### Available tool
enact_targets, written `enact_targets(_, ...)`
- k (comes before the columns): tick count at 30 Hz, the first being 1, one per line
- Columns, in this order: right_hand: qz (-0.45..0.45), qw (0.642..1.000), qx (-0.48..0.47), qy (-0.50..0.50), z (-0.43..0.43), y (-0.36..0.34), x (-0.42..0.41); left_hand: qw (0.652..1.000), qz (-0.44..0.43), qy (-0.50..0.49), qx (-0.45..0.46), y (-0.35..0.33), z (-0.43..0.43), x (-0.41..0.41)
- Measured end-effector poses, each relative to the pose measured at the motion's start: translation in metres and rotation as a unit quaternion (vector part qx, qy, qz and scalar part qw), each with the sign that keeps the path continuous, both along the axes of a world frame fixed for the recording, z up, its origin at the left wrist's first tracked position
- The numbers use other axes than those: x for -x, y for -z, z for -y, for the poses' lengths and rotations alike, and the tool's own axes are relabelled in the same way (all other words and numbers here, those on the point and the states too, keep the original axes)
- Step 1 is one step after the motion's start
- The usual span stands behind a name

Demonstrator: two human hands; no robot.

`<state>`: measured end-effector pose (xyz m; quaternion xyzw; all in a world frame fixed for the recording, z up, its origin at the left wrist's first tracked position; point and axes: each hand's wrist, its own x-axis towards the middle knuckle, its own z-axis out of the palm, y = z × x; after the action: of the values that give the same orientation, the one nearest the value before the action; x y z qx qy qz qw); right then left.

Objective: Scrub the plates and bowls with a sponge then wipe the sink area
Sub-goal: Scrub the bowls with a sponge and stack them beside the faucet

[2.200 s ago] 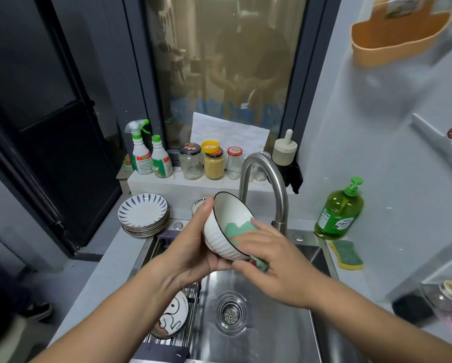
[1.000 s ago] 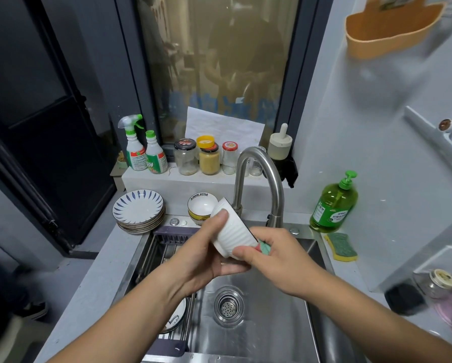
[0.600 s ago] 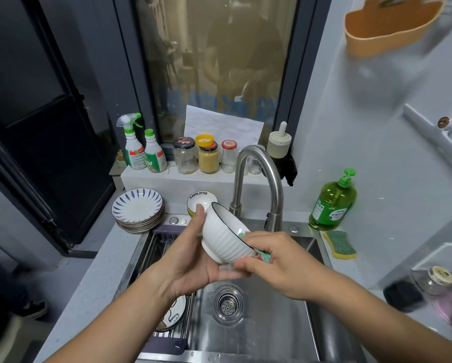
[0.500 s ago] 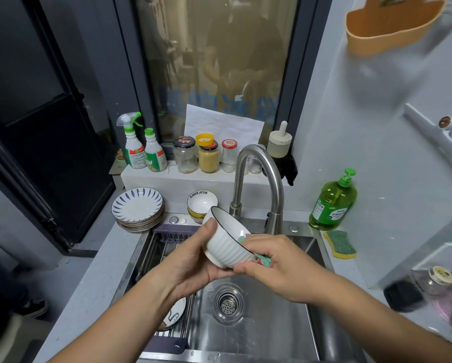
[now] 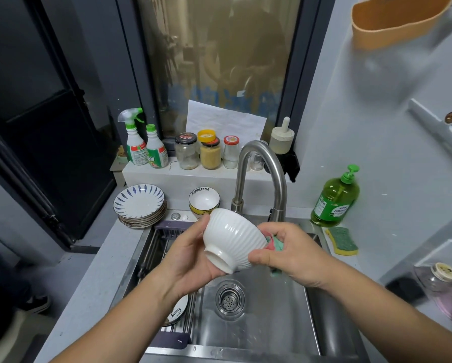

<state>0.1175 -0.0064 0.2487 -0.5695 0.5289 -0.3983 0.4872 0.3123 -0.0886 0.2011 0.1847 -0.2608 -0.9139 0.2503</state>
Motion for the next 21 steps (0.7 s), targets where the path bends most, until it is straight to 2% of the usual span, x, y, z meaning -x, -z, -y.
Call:
enact_targets(3,0.116,0.988,-0.024,0.102,0.002,0.007,-0.006,1.0,-0.023,-0.001,0.01,0.002,0.004,-0.005)
enact_targets(5,0.176,0.963,0.013,0.205,0.005,0.008,-0.009,0.999,-0.024,-0.029,-0.003,0.004,0.006,-0.006)
enact_targets(6,0.171,0.951,0.05,0.252,0.004,0.007,-0.011,0.999,-0.018,-0.045,-0.008,0.004,0.005,-0.006)
enact_targets(8,0.099,0.932,0.145,0.316,0.002,0.004,-0.014,0.997,0.004,-0.079,-0.021,0.005,0.005,-0.004)
enact_targets(9,0.043,0.929,0.198,0.311,-0.001,0.003,-0.018,0.996,0.009,-0.089,-0.028,0.003,0.004,-0.002)
enact_targets(12,-0.2,0.91,0.322,0.171,-0.004,0.015,-0.036,0.996,0.017,-0.085,-0.016,-0.002,-0.003,0.005)
enact_targets(14,-0.29,0.881,0.35,0.13,-0.002,0.026,-0.046,0.996,0.033,-0.082,0.005,-0.008,-0.007,0.011)
enact_targets(18,-0.388,0.822,0.403,0.103,0.004,0.029,-0.052,0.989,0.072,-0.112,0.064,-0.015,-0.006,0.015)
enact_targets(19,-0.383,0.827,0.395,0.116,0.005,0.031,-0.049,0.988,0.072,-0.123,0.066,-0.017,-0.004,0.014)
enact_targets(20,-0.343,0.852,0.369,0.141,0.007,0.034,-0.045,0.986,0.066,-0.138,0.062,-0.017,-0.002,0.012)
enact_targets(21,-0.265,0.892,0.324,0.171,0.008,0.036,-0.041,0.985,0.061,-0.152,0.055,-0.018,-0.001,0.011)
